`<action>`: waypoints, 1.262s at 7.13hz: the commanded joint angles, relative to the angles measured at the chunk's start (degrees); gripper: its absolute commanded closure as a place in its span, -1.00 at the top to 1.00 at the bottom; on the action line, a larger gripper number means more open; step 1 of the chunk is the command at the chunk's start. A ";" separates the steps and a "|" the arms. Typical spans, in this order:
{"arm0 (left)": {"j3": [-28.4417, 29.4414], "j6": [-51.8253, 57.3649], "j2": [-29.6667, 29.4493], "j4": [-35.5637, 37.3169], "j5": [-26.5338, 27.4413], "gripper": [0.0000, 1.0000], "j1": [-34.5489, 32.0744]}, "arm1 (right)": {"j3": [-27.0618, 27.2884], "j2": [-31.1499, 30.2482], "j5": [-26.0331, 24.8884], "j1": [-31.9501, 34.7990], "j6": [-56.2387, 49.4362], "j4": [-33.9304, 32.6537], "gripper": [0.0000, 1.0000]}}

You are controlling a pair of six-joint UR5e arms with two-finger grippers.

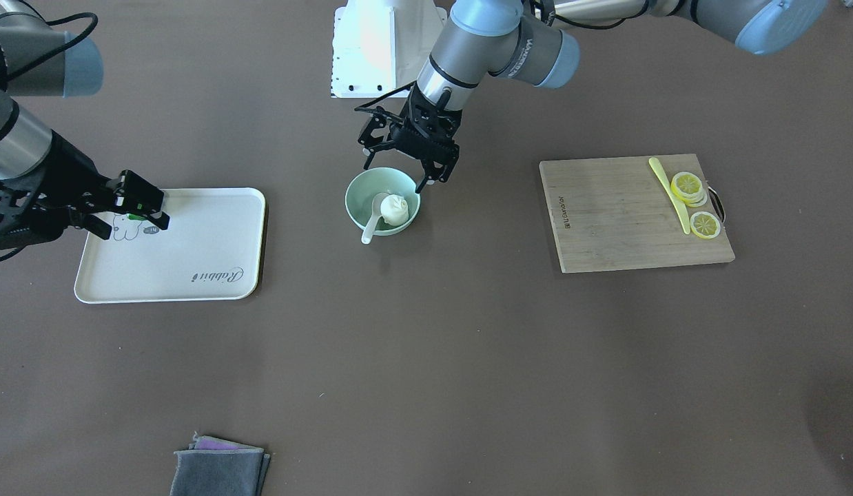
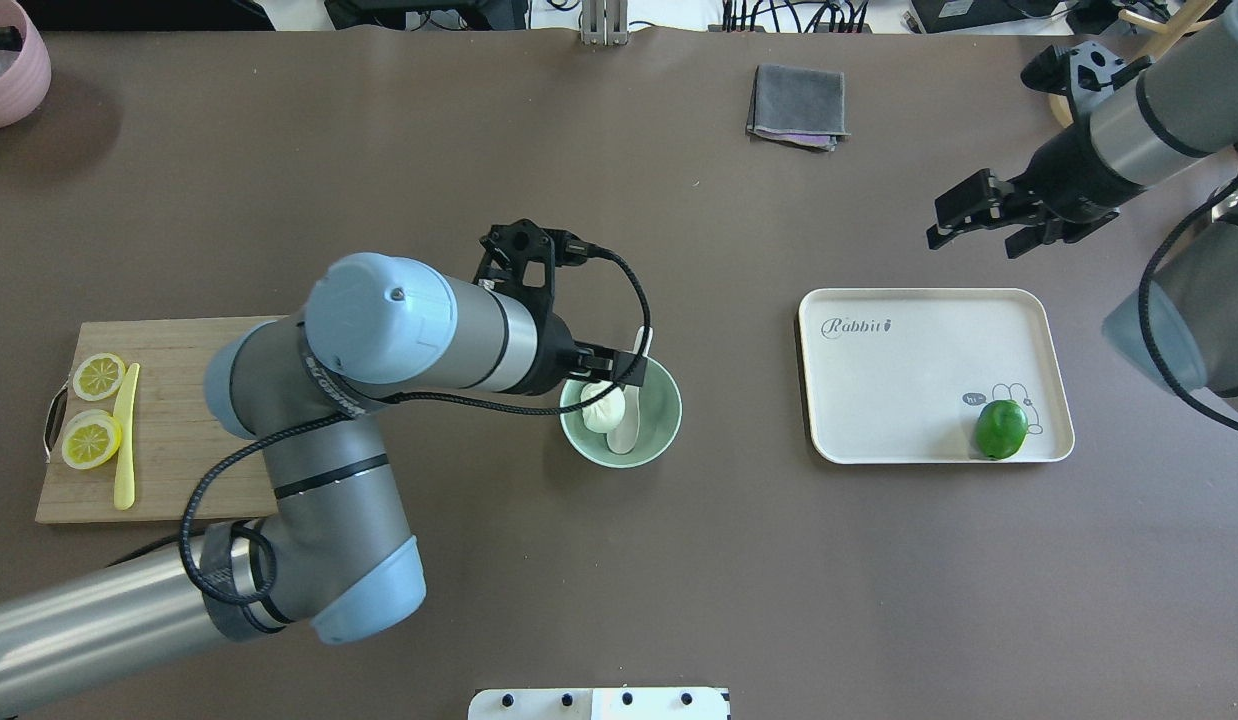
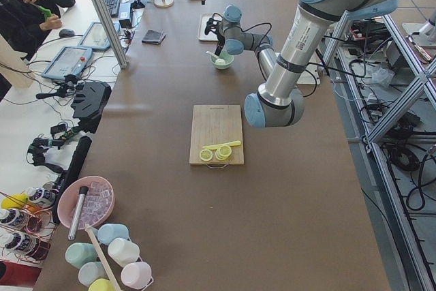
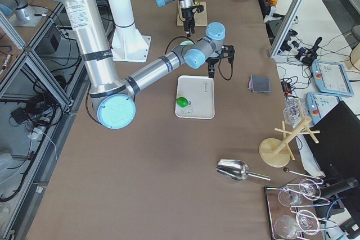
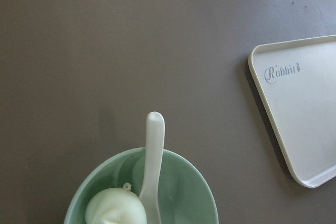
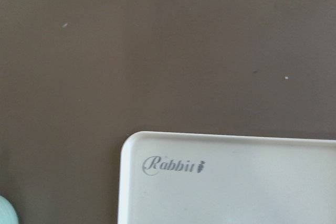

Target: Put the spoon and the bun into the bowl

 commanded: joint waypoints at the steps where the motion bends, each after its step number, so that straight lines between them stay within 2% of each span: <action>1: -12.85 13.98 9.33 13.67 -0.65 0.96 -8.54 | -1.43 -9.83 0.85 7.55 -18.68 0.04 1.00; 2: -14.74 16.25 17.04 11.97 -0.91 0.96 -13.54 | -4.40 -14.32 0.68 13.77 -27.21 0.73 1.00; 3: -14.23 16.36 21.91 9.87 -1.00 0.96 -19.77 | -8.17 -15.15 1.46 18.79 -33.13 0.83 1.00; 4: -13.79 16.88 26.91 7.58 -5.44 0.96 -25.75 | -10.65 -15.24 1.29 21.62 -38.24 2.57 1.00; 6: -5.65 20.75 33.87 -9.41 -8.20 0.96 -31.67 | -17.85 -15.68 0.59 24.11 -41.10 10.02 1.00; 7: -3.09 21.02 35.56 -13.32 -8.30 0.96 -32.57 | -20.32 -15.16 -0.02 24.11 -41.10 10.32 1.00; 8: -1.41 25.11 36.80 -9.35 -13.17 0.96 -37.02 | -20.78 -14.55 -2.90 24.11 -41.10 9.71 1.00; 9: -0.87 35.59 36.63 1.47 -21.31 0.96 -45.24 | -21.04 -14.71 -4.67 24.29 -41.27 9.53 1.00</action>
